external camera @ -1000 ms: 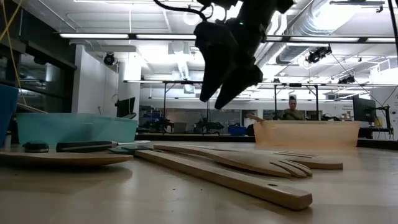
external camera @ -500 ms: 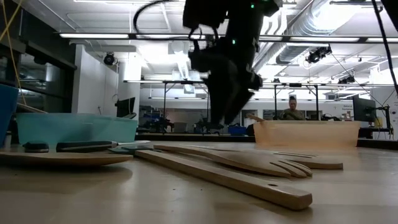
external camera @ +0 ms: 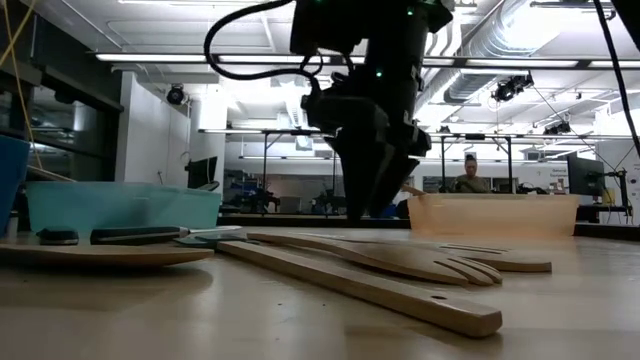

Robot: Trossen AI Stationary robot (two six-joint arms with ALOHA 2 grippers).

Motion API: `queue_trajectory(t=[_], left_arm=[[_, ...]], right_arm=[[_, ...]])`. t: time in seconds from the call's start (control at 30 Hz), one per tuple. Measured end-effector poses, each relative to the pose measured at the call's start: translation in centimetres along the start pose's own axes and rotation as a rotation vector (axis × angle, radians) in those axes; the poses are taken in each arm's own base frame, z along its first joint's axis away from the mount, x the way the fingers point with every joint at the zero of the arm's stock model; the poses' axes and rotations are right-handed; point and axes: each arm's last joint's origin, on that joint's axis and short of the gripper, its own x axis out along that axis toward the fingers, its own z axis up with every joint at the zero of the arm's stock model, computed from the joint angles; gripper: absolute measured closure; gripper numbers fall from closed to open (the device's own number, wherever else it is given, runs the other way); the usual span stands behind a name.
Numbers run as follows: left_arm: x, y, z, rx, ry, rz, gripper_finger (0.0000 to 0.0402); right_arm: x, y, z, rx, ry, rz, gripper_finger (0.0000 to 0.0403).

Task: Pick & Place Kitchen Items
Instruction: Put the brown wooden serving spoon into the orange bin

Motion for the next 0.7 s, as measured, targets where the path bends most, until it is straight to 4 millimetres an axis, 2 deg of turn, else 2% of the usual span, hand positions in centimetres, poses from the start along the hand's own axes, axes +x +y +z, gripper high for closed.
queue_trajectory(t=[0.27, 0.5, 0.7], left_arm=[[0.0, -0.1, -0.1, -0.025, 0.033, -0.029, 0.0319], [0.0, -0.1, -0.1, -0.026, 0.042, -0.037, 0.0319], [0.0, -0.2, -0.1, -0.032, 0.052, -0.047, 0.0319]], right_arm=[[2.0, 0.7, -0.7, 0.018, 0.045, -0.014, 0.0144], [2.0, 0.8, -0.7, 0.037, 0.053, 0.007, 0.0144], [3.9, 0.8, -0.9, 0.042, 0.121, 0.013, 0.0167]])
